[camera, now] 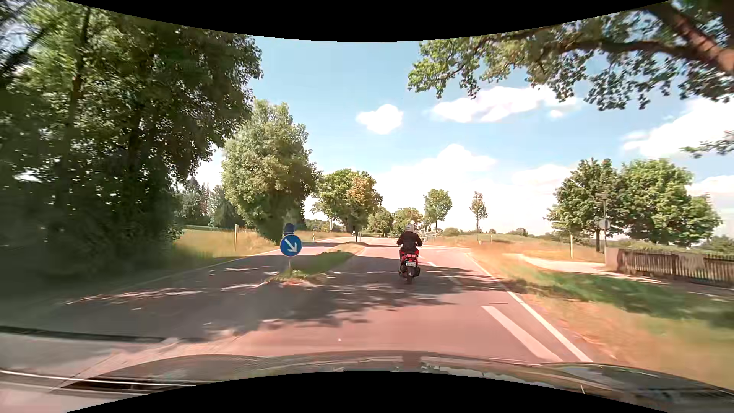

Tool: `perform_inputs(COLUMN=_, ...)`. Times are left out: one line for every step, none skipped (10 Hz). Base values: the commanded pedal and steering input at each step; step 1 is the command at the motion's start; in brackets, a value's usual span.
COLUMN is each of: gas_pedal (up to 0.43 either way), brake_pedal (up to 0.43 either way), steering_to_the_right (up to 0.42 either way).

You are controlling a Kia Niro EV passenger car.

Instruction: Follow the waypoints while adhering to traffic rules and regulations

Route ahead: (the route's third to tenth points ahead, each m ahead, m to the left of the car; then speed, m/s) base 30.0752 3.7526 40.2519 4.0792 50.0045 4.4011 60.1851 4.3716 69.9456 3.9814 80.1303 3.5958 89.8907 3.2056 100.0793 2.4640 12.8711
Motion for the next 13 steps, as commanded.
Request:
perform_inputs(gas_pedal=0.209, brake_pedal=0.006, steering_to_the_right=0.006)
perform_inputs(gas_pedal=0.209, brake_pedal=0.006, steering_to_the_right=0.006)
perform_inputs(gas_pedal=0.209, brake_pedal=0.006, steering_to_the_right=0.006)
perform_inputs(gas_pedal=0.209, brake_pedal=0.006, steering_to_the_right=0.005)
perform_inputs(gas_pedal=0.209, brake_pedal=0.006, steering_to_the_right=0.005)
perform_inputs(gas_pedal=0.209, brake_pedal=0.006, steering_to_the_right=0.003)
perform_inputs(gas_pedal=0.209, brake_pedal=0.006, steering_to_the_right=0.001)
perform_inputs(gas_pedal=0.209, brake_pedal=0.006, steering_to_the_right=-0.001)
perform_inputs(gas_pedal=0.209, brake_pedal=0.006, steering_to_the_right=-0.004)
perform_inputs(gas_pedal=0.209, brake_pedal=0.006, steering_to_the_right=-0.005)
perform_inputs(gas_pedal=0.209, brake_pedal=0.006, steering_to_the_right=-0.006)
perform_inputs(gas_pedal=0.209, brake_pedal=0.006, steering_to_the_right=-0.006)
perform_inputs(gas_pedal=0.209, brake_pedal=0.006, steering_to_the_right=-0.005)
